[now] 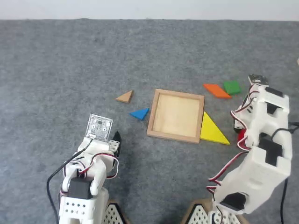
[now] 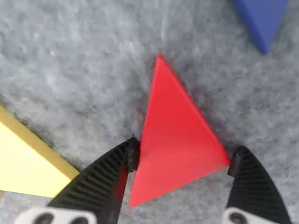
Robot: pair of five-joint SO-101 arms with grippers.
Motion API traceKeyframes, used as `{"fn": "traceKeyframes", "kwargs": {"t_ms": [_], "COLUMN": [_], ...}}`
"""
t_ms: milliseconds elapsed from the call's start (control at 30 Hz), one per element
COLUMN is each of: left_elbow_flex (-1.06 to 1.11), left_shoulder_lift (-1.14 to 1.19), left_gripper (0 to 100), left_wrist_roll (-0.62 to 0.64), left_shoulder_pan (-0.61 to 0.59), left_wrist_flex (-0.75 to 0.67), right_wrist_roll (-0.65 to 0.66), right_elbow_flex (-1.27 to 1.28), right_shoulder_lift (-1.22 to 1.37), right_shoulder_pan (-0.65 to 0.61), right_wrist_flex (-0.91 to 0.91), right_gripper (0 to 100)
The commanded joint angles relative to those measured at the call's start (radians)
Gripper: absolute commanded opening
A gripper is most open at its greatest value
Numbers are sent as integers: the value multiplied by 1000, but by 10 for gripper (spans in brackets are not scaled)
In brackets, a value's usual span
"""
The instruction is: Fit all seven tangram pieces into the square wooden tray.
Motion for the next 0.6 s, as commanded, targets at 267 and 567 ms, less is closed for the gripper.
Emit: {"fn": "traceKeyframes", "kwargs": {"t_ms": [267,567], "left_elbow_flex": [-12,-12], "left_shoulder_lift": [-14,-14], "left_gripper": [108,108], "left_wrist_roll": [8,8], "left_shoulder_pan": [6,6], "left_wrist_flex": [3,3], "right_wrist_roll": [-11,-9], "right_elbow_flex": [83,104], "right_shoulder_lift": [-59,-59], "right_shoulder_pan": [22,22], "right_wrist_flex": [-61,-58], "right_gripper": [309,91]}}
